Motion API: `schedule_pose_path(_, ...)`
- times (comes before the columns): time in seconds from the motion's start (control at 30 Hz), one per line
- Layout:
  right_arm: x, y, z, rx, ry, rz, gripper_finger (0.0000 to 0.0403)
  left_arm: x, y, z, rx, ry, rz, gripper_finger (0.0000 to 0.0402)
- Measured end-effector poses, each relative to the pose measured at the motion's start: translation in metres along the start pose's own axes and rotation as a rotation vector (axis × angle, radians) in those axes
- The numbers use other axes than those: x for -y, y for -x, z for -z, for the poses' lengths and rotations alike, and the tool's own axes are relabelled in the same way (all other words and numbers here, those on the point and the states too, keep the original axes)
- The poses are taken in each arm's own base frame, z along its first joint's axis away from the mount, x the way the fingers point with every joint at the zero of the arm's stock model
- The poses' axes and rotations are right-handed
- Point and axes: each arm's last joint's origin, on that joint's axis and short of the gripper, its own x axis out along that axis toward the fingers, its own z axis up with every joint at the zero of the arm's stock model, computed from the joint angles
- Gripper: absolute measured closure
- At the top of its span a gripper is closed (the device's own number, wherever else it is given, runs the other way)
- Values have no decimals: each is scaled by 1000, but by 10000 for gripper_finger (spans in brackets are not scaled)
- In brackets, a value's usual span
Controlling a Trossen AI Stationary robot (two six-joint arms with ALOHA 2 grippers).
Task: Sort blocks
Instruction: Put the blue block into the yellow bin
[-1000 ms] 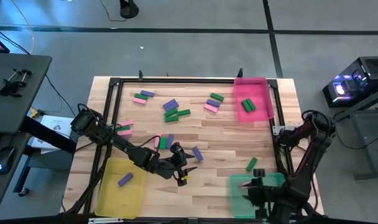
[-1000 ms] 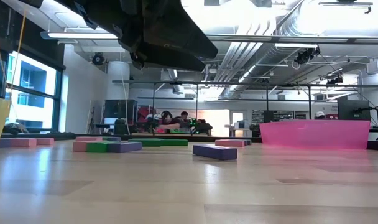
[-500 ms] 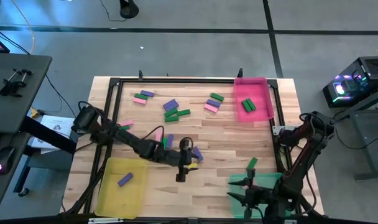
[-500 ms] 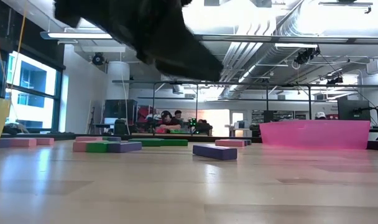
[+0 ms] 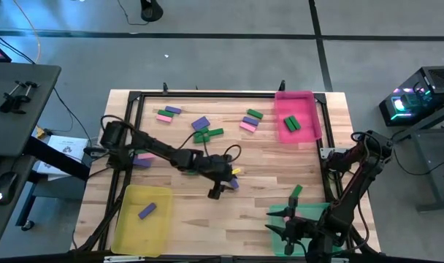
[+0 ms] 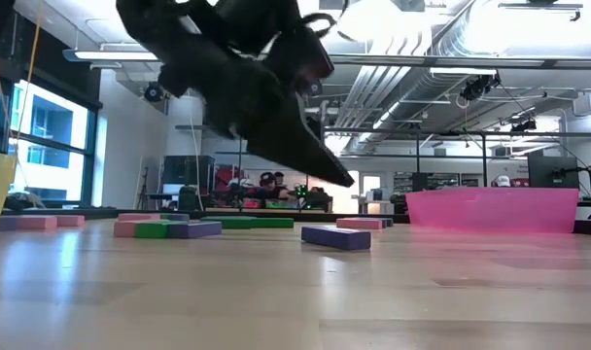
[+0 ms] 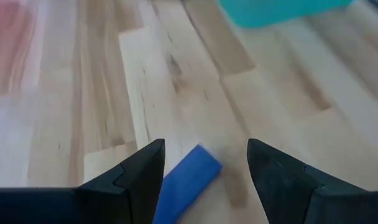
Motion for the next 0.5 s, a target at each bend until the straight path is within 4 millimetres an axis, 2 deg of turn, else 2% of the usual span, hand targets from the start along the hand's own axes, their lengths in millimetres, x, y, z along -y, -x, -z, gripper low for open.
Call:
schedule_pose_path(0.17,0,0,0,0,-2,-2,242,-1,-12,1,-16,-34,-10,186)
schedule_pose_path(0.37,0,0,0,-2,-2,-4,242,-2,-30,17,-76,-28,-3,186)
schedule_pose_path(0.5,0,0,0,-3,-3,-5,242,-1,-36,23,-101,-5,-2,186)
